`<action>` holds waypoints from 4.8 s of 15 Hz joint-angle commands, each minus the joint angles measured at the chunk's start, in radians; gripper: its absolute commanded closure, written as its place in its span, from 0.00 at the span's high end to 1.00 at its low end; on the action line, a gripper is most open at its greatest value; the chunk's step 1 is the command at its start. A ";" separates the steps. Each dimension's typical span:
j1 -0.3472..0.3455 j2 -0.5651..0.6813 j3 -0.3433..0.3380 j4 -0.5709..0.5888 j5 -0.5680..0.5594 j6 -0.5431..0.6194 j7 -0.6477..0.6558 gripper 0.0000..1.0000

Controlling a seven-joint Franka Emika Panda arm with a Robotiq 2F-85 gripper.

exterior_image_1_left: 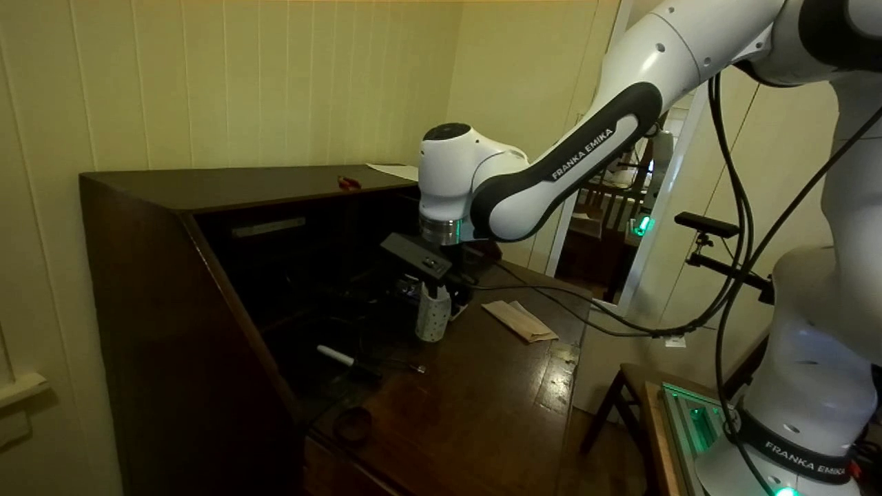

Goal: Move the cup to the left of the book

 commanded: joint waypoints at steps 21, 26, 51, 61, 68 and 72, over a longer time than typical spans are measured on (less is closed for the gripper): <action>-0.100 -0.306 -0.009 -0.192 0.287 0.120 -0.685 0.72; -0.103 -0.277 0.005 -0.169 0.231 0.107 -0.628 0.67; -0.072 0.081 -0.065 0.204 0.475 -0.053 -0.805 0.00; 0.001 0.035 -0.081 0.153 0.347 -0.112 -0.606 0.00; -0.015 -0.002 -0.073 0.095 0.254 -0.073 -0.672 0.00; -0.025 0.002 -0.069 0.080 0.246 0.021 -0.739 0.00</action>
